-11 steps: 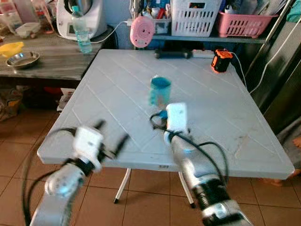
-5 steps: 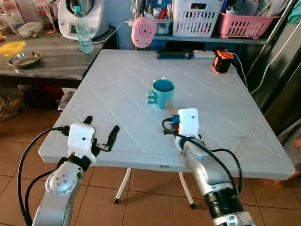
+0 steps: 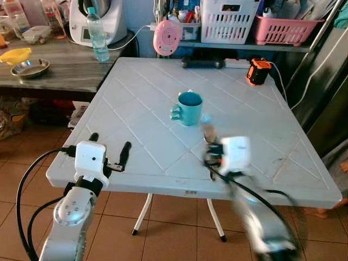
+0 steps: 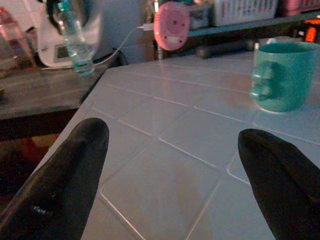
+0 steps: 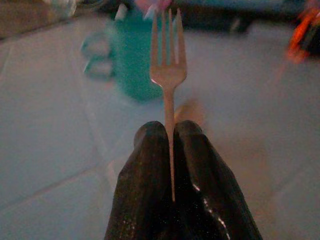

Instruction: Setting the table

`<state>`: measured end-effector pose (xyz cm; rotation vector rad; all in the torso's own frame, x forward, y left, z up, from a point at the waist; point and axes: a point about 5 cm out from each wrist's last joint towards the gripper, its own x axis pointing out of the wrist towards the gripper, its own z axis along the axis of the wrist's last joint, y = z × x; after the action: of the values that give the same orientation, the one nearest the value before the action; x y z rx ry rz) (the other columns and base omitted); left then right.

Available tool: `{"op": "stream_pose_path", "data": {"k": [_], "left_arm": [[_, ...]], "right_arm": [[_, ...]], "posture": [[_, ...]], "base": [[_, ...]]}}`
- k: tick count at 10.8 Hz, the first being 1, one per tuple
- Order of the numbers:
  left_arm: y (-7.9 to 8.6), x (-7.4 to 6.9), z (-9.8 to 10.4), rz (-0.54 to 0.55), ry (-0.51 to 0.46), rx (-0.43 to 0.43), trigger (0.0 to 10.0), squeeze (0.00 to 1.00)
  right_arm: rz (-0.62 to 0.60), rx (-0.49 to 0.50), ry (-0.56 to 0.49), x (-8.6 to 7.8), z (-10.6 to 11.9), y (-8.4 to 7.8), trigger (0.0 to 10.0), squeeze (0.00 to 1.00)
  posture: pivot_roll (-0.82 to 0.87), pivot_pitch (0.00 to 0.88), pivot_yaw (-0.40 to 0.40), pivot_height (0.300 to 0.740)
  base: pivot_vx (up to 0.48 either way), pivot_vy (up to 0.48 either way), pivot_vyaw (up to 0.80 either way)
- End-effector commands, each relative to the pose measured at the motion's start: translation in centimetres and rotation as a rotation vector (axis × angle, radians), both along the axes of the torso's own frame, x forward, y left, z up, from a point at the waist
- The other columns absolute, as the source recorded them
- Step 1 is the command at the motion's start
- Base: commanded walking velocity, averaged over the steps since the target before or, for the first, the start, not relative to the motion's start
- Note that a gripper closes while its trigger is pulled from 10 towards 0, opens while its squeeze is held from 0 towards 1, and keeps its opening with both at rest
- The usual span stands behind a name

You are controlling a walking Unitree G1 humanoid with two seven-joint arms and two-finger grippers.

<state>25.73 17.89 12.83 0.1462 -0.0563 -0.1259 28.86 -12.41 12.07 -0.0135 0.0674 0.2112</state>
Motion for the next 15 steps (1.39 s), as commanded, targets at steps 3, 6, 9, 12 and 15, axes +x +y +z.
{"op": "stream_pose_path", "data": {"k": [3, 6, 9, 12, 15], "left_arm": [[0.7, 1.0, 0.3, 0.085, -0.009, -0.019, 10.0, 0.00], [0.5, 1.5, 0.4, 0.079, -0.012, -0.001, 10.0, 0.00], [0.5, 1.5, -0.1, 0.087, 0.000, 0.010, 10.0, 0.00], [0.3, 1.5, -0.3, 0.075, 0.004, 0.013, 10.0, 0.00], [0.1, 1.5, -0.3, 0.069, 0.000, 0.016, 10.0, 0.00]], "right_arm": [[-0.091, -0.037, -0.119, -0.9, 1.8, -2.5, 10.0, 0.00], [-0.100, -0.018, -0.128, -1.3, 1.8, -2.4, 10.0, 0.00], [-0.104, -0.011, -0.111, -1.1, 1.5, -2.0, 10.0, 0.00], [-0.092, -0.013, -0.111, -1.0, 1.4, -1.7, 10.0, 0.00], [-0.090, -0.011, -0.115, -0.9, 1.5, -1.7, 10.0, 0.00]], "posture": [[0.09, 0.000, 0.007, 0.740], [0.09, 0.000, 0.018, 0.740], [0.10, 0.000, 0.017, 0.740], [0.10, 0.000, 0.013, 0.740], [0.10, 0.000, 0.015, 0.740]], "base": [[0.000, 0.000, 0.00], [0.000, 0.000, 0.00], [0.000, 0.220, -0.16], [0.000, 0.480, -0.47], [0.000, 0.480, -0.47]]}}
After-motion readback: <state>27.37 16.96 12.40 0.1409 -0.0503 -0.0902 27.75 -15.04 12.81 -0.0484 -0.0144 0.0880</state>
